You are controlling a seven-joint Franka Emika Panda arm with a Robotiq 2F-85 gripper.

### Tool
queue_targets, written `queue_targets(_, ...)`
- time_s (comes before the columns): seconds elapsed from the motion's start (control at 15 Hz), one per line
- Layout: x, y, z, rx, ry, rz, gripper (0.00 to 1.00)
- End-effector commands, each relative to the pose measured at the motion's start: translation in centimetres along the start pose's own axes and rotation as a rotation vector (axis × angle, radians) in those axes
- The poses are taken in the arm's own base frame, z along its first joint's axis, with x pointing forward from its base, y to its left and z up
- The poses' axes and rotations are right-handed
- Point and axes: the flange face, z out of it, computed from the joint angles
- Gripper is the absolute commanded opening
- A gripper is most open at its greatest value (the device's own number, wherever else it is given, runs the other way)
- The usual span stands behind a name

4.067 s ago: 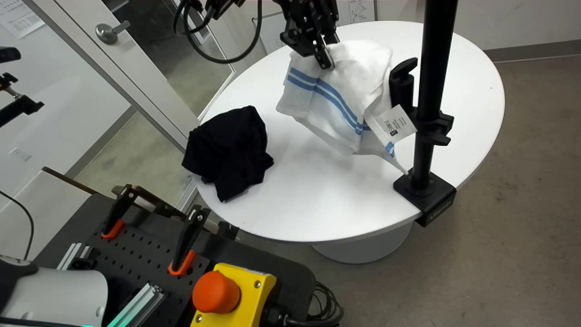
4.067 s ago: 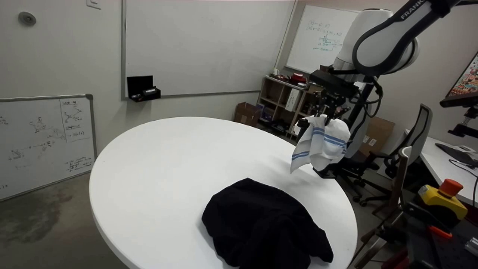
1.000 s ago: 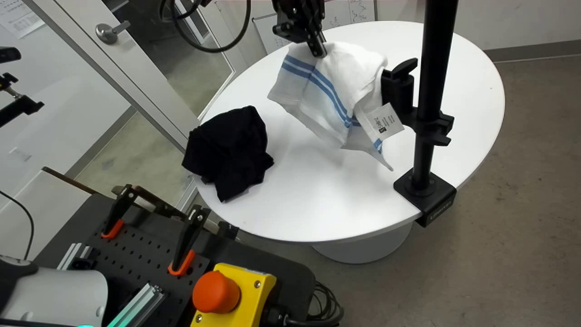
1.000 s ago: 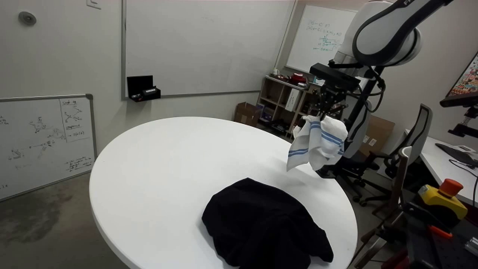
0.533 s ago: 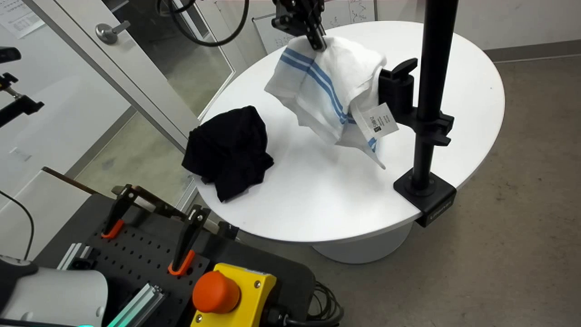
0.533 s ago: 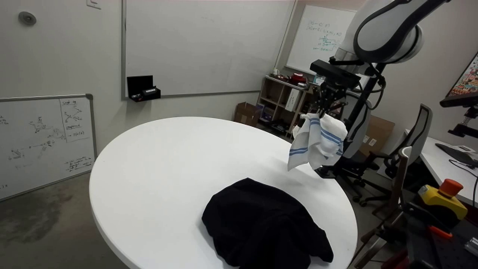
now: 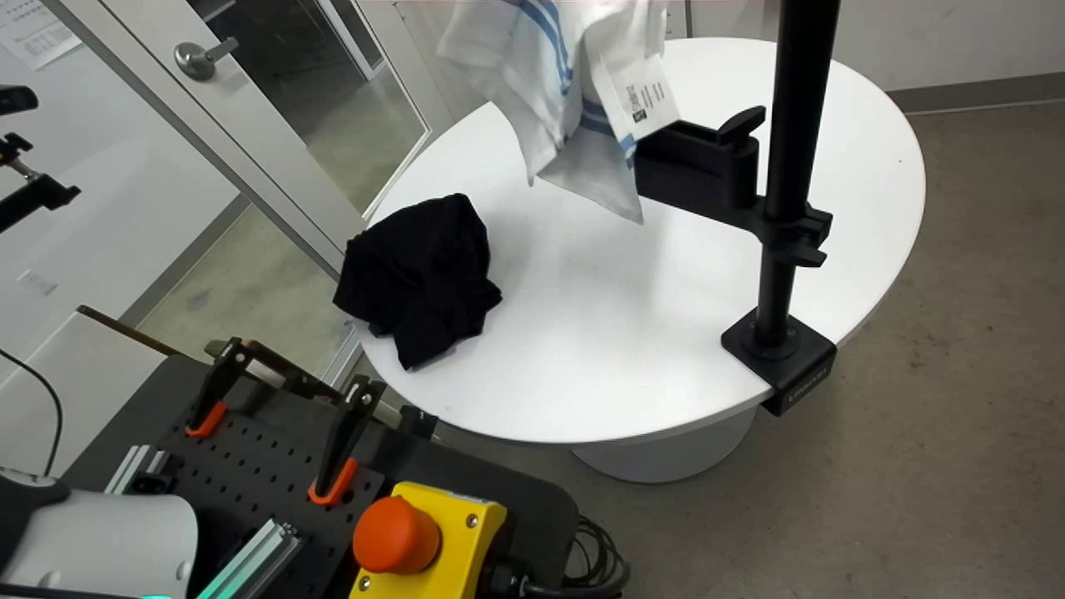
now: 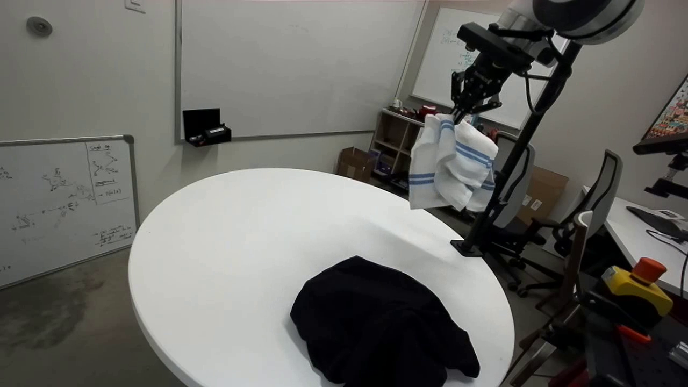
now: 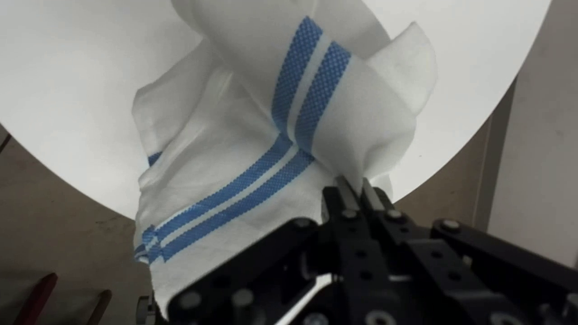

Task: Remove the white towel from the black stand

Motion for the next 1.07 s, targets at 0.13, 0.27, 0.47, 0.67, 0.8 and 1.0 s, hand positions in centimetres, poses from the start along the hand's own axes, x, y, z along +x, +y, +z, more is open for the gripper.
queue_targets(0.13,-4.1,-1.5,-7.1,0.148,-0.109,-0.087,0.01)
queue_targets(0.27,-5.4,-2.0,-8.5,0.181,-0.139,-0.119,0.01)
queue_targets(0.47,-7.4,-2.5,-9.2,0.2,-0.184,-0.158,0.01)
queue_targets(0.67,-9.5,-3.0,-8.4,0.207,-0.231,-0.202,0.01)
queue_targets(0.8,-10.7,-3.2,-7.2,0.192,-0.251,-0.235,0.01)
queue_targets(1.0,-12.3,-3.5,-5.2,0.167,-0.248,-0.274,0.01)
